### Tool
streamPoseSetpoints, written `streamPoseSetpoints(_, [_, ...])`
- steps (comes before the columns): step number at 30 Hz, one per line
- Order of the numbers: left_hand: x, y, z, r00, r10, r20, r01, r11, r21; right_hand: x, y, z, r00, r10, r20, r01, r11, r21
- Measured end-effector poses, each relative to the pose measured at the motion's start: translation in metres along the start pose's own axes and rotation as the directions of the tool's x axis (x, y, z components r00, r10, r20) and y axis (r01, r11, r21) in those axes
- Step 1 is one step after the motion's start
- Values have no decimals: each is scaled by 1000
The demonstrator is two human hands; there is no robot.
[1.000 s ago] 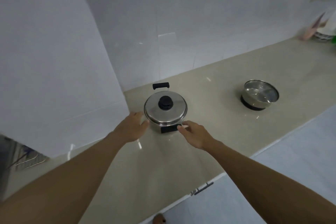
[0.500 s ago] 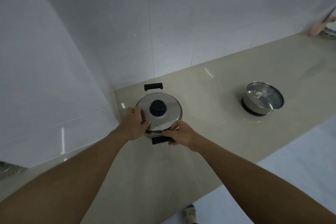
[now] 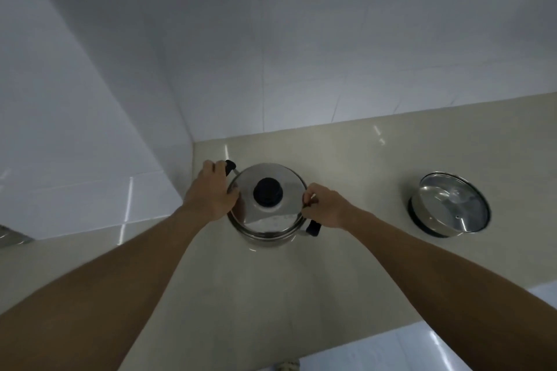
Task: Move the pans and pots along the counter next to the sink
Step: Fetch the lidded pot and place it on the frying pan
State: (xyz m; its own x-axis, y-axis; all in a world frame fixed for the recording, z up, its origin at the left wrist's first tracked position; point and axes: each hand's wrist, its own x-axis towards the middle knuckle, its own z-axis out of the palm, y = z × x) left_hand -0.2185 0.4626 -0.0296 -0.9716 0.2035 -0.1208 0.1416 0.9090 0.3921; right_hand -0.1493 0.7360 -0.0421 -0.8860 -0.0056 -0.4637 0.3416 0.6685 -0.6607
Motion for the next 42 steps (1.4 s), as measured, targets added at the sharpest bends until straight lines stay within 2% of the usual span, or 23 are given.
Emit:
streamPoseSetpoints(3, [-3, 0, 1, 1000, 8, -10, -7, 999, 48, 4, 7, -9, 999, -53, 6, 53, 996, -65])
streamPoseSetpoints(9, [-8, 1, 2, 990, -36, 137, 44, 997, -60, 11, 27, 5, 960, -52, -275, 73, 995, 70])
streamPoseSetpoints(16, [-19, 12, 13, 979, -118, 168, 134, 987, -87, 14, 32, -1, 908, -119, -402, 141, 990, 27])
streamPoseSetpoints(20, [-14, 17, 17, 981, -110, 161, 128, 986, -110, 12, 34, 15, 917, -117, -381, 157, 985, 76])
streamPoseSetpoints(25, [-22, 10, 25, 974, -121, 190, 146, 982, -120, 14, 40, 26, 876, -193, -442, 183, 981, -66])
streamPoseSetpoints(30, [-38, -1, 27, 958, -172, 229, 202, 973, -115, 16, 40, 31, 861, -277, -427, 267, 960, -85])
streamPoseSetpoints(36, [-58, -10, 24, 966, -78, 246, 125, 975, -182, 13, 32, 39, 843, -296, -450, 273, 955, -117])
streamPoseSetpoints(42, [-81, -32, 16, 972, -85, 220, 134, 967, -218, 1, 18, 59, 840, -324, -435, 305, 945, -115])
